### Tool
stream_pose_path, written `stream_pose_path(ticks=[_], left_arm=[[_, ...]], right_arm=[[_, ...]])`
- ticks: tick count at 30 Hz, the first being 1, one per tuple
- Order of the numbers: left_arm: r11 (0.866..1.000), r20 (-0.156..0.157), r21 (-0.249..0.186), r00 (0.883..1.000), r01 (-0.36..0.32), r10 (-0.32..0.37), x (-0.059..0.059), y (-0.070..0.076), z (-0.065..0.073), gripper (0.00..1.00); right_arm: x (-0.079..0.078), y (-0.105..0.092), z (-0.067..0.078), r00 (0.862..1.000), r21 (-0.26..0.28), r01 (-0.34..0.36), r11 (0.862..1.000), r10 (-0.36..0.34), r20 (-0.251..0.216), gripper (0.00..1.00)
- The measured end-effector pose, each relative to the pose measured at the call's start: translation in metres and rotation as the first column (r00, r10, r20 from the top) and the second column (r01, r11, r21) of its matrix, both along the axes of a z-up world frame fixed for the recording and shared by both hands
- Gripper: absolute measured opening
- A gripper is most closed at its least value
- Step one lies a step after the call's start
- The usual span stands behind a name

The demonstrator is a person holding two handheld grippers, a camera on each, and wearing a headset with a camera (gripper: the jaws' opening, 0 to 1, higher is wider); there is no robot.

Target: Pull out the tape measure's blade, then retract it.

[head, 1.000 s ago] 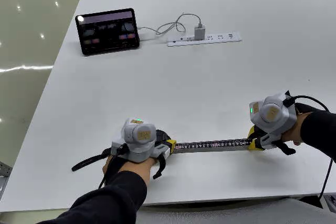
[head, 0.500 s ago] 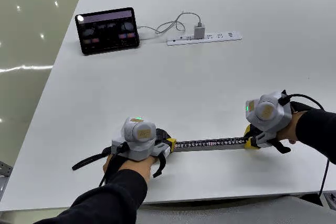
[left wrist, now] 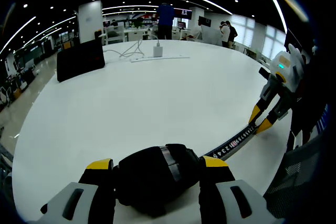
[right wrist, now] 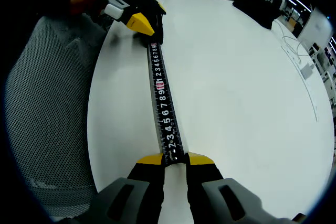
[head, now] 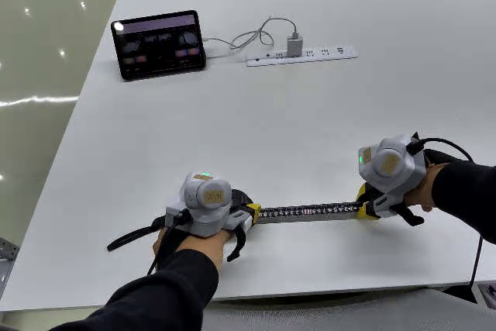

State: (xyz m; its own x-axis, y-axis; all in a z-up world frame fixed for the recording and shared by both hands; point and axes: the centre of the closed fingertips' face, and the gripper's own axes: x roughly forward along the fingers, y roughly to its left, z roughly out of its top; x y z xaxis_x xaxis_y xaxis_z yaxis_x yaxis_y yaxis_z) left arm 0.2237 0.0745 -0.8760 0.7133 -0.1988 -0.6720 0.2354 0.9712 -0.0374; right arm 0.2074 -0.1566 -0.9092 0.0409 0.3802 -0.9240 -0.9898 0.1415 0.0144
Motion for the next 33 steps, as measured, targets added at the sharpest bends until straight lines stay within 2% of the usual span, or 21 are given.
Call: stream_pose_path(ticks=[33], left_arm=[[1.0,0.001,-0.002,1.0,-0.002,0.002,0.001,0.0,0.0,0.6]], right_arm=[[-0.001,0.014,0.001,1.0,0.026,-0.005,1.0,0.005,0.005,0.11]])
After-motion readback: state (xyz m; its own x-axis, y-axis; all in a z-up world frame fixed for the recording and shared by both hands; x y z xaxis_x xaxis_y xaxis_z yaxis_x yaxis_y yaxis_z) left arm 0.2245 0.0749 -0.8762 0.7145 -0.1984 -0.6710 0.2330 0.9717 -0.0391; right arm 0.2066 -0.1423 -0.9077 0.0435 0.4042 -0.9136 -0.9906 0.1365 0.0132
